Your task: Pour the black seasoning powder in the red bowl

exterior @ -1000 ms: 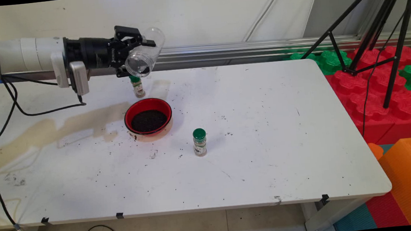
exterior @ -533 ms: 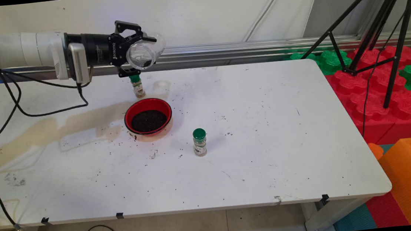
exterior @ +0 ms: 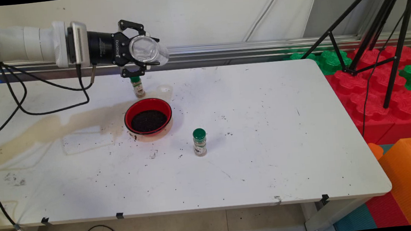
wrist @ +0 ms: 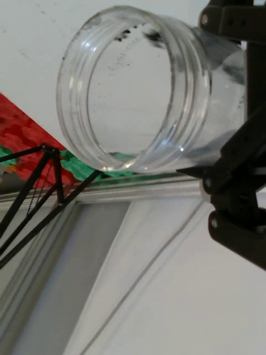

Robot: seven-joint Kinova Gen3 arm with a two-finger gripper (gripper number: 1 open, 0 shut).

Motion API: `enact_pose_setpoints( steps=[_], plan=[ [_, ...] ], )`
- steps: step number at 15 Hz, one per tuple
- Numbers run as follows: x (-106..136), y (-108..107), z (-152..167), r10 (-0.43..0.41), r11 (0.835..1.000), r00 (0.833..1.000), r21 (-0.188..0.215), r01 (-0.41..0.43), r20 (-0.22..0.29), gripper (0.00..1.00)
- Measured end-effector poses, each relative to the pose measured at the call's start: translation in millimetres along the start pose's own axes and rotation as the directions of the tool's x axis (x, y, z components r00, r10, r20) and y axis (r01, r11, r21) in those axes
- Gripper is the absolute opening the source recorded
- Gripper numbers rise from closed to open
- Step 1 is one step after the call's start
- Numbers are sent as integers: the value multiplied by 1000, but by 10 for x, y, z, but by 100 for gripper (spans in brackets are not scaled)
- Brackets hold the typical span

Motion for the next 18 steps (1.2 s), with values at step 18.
enact_pose_setpoints(
  steps=[18],
  plan=[
    [-29, -306, 551, -665, 738, 745, -111, 665, 41, 0]
  ],
)
